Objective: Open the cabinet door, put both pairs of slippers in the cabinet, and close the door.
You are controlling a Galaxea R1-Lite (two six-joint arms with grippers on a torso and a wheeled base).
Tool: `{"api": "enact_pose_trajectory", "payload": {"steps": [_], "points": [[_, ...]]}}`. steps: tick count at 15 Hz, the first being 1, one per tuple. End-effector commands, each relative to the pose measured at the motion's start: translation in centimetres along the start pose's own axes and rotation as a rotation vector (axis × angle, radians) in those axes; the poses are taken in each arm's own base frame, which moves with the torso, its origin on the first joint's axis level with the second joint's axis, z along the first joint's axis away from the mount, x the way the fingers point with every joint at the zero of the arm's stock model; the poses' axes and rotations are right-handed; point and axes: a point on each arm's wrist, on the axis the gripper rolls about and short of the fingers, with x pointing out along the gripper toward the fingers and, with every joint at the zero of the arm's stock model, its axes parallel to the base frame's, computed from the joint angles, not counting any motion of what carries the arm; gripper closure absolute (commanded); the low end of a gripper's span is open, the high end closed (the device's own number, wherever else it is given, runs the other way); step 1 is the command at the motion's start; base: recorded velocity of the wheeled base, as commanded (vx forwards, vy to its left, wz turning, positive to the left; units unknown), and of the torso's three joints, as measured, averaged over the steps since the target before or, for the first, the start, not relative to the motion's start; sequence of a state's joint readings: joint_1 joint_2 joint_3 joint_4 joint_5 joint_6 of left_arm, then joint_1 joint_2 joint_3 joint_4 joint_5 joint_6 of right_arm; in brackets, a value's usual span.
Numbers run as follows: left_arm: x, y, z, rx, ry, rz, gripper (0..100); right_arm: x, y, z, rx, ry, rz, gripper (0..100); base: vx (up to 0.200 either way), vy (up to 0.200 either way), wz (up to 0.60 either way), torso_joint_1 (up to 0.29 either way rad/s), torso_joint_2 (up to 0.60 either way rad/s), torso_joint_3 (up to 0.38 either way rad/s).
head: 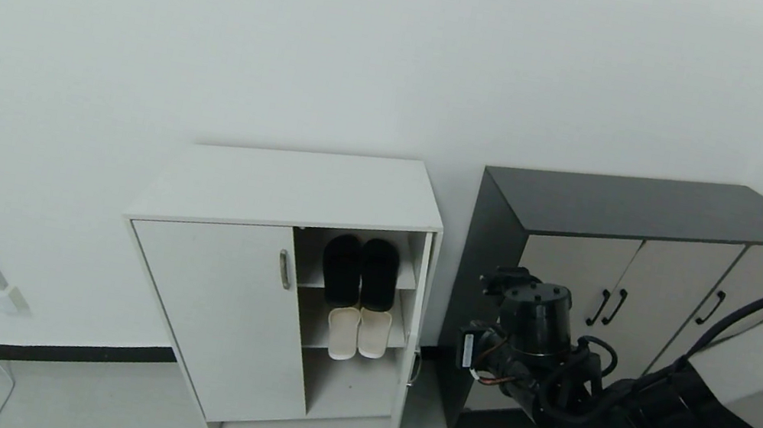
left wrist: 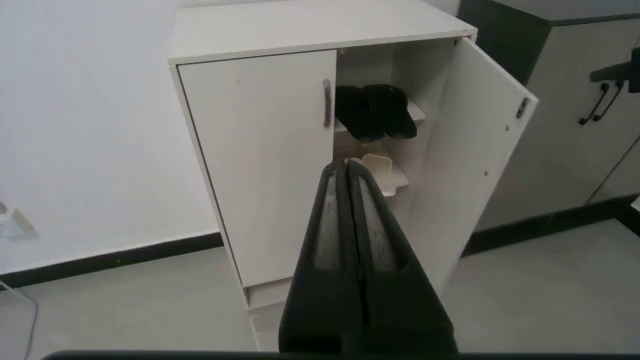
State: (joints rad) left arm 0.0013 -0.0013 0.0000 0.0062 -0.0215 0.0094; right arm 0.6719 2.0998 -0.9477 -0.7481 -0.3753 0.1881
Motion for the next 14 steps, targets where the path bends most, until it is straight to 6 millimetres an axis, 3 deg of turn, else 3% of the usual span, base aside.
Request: {"api": "enact_pose_trajectory", "payload": {"steps": [1,2,8,14], "points": [[0.01,0.0,0.0,0.0,0.001,0.0,100,-0.53,0.18,0.07,-0.023,-0.002,0.008,100,0.0,0.0,0.0,0.0,0.0,0.0],[0.01,0.0,0.0,0.001,0.001,0.0,100,-0.62,0.36,-0.18,-0.042,0.005,0.014,100,0.0,0.0,0.0,0.0,0.0,0.0],[0.01,0.0,0.0,0.001,0.001,0.0,100,-0.8,0.82,-0.71,-0.052,0.019,0.028,100,0.0,0.0,0.6,0.003,0.01,0.002],[0.01,0.0,0.02,0.003,0.0,0.002,100,-0.82,0.64,-0.13,-0.039,-0.046,0.022,100,0.0,0.0,0.0,0.0,0.0,0.0]]}}
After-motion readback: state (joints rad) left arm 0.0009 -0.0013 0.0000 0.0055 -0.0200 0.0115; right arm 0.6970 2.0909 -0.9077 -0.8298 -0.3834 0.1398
